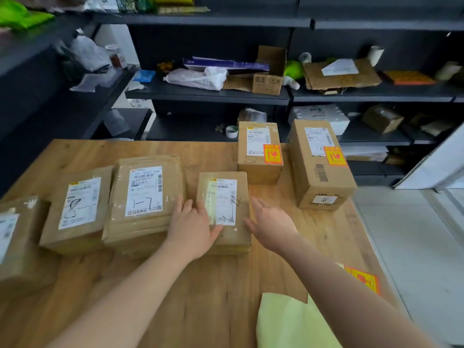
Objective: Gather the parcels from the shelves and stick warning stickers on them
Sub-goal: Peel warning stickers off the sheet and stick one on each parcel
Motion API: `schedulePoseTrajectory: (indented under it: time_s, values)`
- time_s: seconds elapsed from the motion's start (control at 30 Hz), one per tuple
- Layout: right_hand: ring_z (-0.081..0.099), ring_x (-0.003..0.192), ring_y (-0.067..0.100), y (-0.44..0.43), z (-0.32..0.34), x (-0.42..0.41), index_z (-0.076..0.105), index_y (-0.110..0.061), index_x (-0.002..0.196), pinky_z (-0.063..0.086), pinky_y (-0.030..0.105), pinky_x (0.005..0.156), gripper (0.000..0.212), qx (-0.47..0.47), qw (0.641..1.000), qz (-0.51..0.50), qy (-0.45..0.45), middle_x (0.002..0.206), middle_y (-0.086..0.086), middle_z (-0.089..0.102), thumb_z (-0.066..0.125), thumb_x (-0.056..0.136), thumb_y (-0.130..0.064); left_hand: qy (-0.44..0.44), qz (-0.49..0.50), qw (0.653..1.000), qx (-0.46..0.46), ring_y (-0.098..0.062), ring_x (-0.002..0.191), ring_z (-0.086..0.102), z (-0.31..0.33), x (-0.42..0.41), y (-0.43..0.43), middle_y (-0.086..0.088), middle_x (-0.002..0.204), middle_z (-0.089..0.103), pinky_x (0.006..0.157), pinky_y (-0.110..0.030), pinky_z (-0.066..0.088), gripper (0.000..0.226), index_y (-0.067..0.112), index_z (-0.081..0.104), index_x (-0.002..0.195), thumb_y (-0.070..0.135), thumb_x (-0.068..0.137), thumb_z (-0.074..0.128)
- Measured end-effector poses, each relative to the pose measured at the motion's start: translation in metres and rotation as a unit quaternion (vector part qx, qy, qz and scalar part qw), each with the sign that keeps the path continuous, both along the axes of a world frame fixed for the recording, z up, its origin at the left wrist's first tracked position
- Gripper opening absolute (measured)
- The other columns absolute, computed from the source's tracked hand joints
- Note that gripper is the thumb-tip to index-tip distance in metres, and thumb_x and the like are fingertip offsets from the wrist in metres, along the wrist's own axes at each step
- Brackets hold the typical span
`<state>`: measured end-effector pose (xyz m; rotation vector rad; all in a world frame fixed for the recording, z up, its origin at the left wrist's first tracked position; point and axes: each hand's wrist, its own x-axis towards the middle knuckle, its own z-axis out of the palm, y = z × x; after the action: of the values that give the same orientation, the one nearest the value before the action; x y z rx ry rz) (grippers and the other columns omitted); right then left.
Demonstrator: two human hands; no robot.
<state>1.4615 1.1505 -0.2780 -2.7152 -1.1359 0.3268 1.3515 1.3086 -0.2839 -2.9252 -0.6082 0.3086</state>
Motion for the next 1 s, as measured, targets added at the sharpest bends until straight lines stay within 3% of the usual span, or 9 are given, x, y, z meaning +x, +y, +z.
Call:
schedulePoseTrajectory:
  time_s: [0.13,0.3,0.37,0.43,0.5,0.57,0.7,0.83,1.0]
  values:
    - [0.06,0.095,0.029,-0.01,-0.004,-0.029,0.031,-0.016,0.139,0.051,0.039,0.076,0.046,-0.001,0.999,-0.023,0.04,0.112,0.008,0.061,0.04,0.099,-0.038,-0.005,-0.035,0.999,-0.033,-0.029,0.128,0.044,-0.001,-0.01,-0.009,-0.013,0.126,0.06,0.119,-0.05,-0.002,0.098,-0.004,0.018,0.148,0.073,0.087,0.023]
    - [0.06,0.09,0.029,-0.03,-0.004,-0.054,0.042,-0.015,0.125,0.05,0.037,0.071,0.035,-0.001,0.996,-0.07,0.046,0.105,0.01,0.064,0.045,0.097,-0.036,-0.031,-0.061,0.993,-0.091,-0.028,0.12,0.053,-0.001,-0.031,-0.028,-0.014,0.126,0.059,0.119,-0.049,0.001,0.098,-0.003,0.02,0.147,0.073,0.085,0.033]
    - [0.06,0.089,0.029,-0.04,-0.001,-0.068,0.046,-0.014,0.118,0.046,0.034,0.066,0.033,0.005,0.996,-0.081,0.044,0.102,0.009,0.065,0.046,0.096,-0.039,-0.044,-0.062,0.987,-0.14,-0.03,0.119,0.052,0.004,-0.042,-0.034,-0.015,0.13,0.053,0.116,-0.044,0.019,0.092,-0.001,0.018,0.147,0.065,0.088,0.043]
    - [0.059,0.09,0.029,-0.048,0.002,-0.084,0.047,-0.014,0.118,0.042,0.034,0.065,0.035,0.016,0.996,-0.083,0.035,0.101,0.009,0.065,0.047,0.095,-0.04,-0.061,-0.042,0.972,-0.221,-0.033,0.113,0.054,0.009,-0.057,-0.038,-0.014,0.131,0.046,0.098,-0.041,0.042,0.086,0.004,0.016,0.146,0.056,0.088,0.052]
    - [0.059,0.089,0.029,-0.054,0.009,-0.102,0.048,-0.013,0.12,0.041,0.034,0.065,0.037,0.029,0.996,-0.084,0.028,0.1,0.009,0.065,0.047,0.095,-0.041,-0.086,-0.03,0.955,-0.282,-0.033,0.109,0.057,0.014,-0.074,-0.041,-0.011,0.129,0.044,0.087,-0.04,0.049,0.082,0.01,0.018,0.144,0.052,0.086,0.058]
    - [0.059,0.089,0.028,-0.058,0.016,-0.12,0.048,-0.013,0.12,0.042,0.034,0.065,0.037,0.038,0.996,-0.081,0.022,0.099,0.008,0.064,0.047,0.095,-0.041,-0.108,-0.026,0.945,-0.308,-0.031,0.11,0.056,0.017,-0.094,-0.044,-0.008,0.127,0.044,0.087,-0.039,0.049,0.081,0.015,0.019,0.145,0.051,0.084,0.06]
    - [0.06,0.089,0.029,-0.066,0.026,-0.156,0.048,-0.014,0.119,0.048,0.037,0.069,0.037,0.045,0.996,-0.064,0.034,0.099,0.007,0.065,0.047,0.095,-0.042,-0.139,0.003,0.94,-0.311,-0.025,0.109,0.055,0.023,-0.139,-0.053,-0.002,0.125,0.044,0.078,-0.033,0.044,0.081,0.023,0.018,0.145,0.051,0.083,0.062]
    - [0.061,0.085,0.028,-0.073,0.02,-0.187,0.045,-0.017,0.104,0.04,0.034,0.061,0.03,0.033,0.999,-0.029,0.031,0.092,0.004,0.065,0.047,0.095,-0.045,-0.15,0.032,0.934,-0.323,-0.023,0.11,0.055,0.019,-0.18,-0.065,0.001,0.125,0.045,0.086,-0.035,0.047,0.085,0.027,0.016,0.147,0.05,0.081,0.063]
    - [0.06,0.086,0.031,-0.085,0.006,-0.217,0.045,-0.015,0.105,0.039,0.035,0.061,0.03,0.026,0.999,0.007,0.021,0.093,0.009,0.065,0.046,0.096,-0.044,-0.139,0.077,0.941,-0.3,-0.024,0.113,0.053,0.011,-0.214,-0.083,-0.002,0.132,0.043,0.089,-0.037,0.048,0.088,0.023,0.014,0.148,0.05,0.08,0.064]
